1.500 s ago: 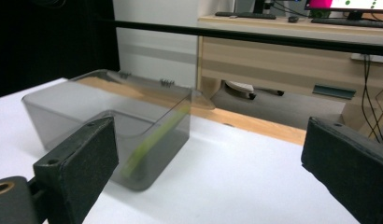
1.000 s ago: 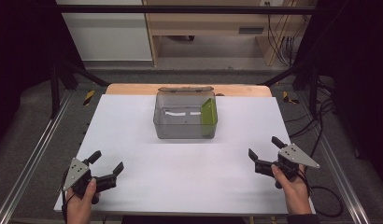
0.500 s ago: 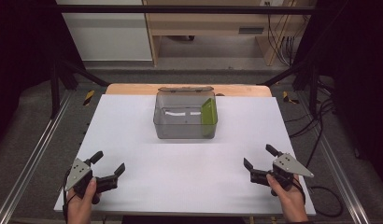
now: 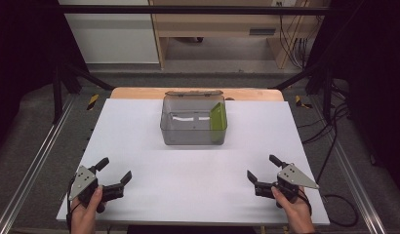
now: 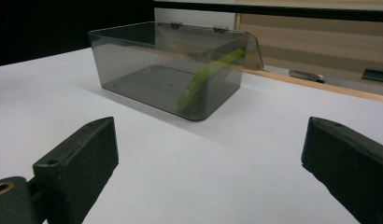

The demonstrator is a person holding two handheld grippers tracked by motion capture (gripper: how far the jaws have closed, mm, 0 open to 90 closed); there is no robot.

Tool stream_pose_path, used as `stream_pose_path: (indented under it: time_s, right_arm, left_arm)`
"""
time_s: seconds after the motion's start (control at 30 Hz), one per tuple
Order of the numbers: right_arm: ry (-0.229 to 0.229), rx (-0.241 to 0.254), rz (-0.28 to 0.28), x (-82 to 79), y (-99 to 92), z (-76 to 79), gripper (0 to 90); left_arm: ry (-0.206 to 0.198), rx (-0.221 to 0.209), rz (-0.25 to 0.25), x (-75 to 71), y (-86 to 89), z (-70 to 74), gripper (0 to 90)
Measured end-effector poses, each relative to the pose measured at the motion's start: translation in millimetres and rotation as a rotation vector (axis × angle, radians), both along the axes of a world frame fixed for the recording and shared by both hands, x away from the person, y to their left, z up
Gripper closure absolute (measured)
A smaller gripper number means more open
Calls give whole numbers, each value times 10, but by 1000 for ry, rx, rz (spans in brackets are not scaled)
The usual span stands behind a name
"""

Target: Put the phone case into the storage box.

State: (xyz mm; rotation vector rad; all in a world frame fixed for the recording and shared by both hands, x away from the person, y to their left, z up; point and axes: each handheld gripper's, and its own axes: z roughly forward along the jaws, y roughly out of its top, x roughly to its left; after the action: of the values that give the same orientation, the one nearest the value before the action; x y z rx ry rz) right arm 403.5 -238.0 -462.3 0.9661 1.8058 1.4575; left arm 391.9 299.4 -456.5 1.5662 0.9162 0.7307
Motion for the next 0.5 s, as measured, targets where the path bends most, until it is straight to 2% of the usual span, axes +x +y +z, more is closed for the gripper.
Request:
stream_pose_path:
  time_s: [0.5]
  right_arm:
    - [-5, 1, 48, 13, 142, -36, 39]
  left_arm:
    - [-11, 1, -28, -9, -53, 2, 31]
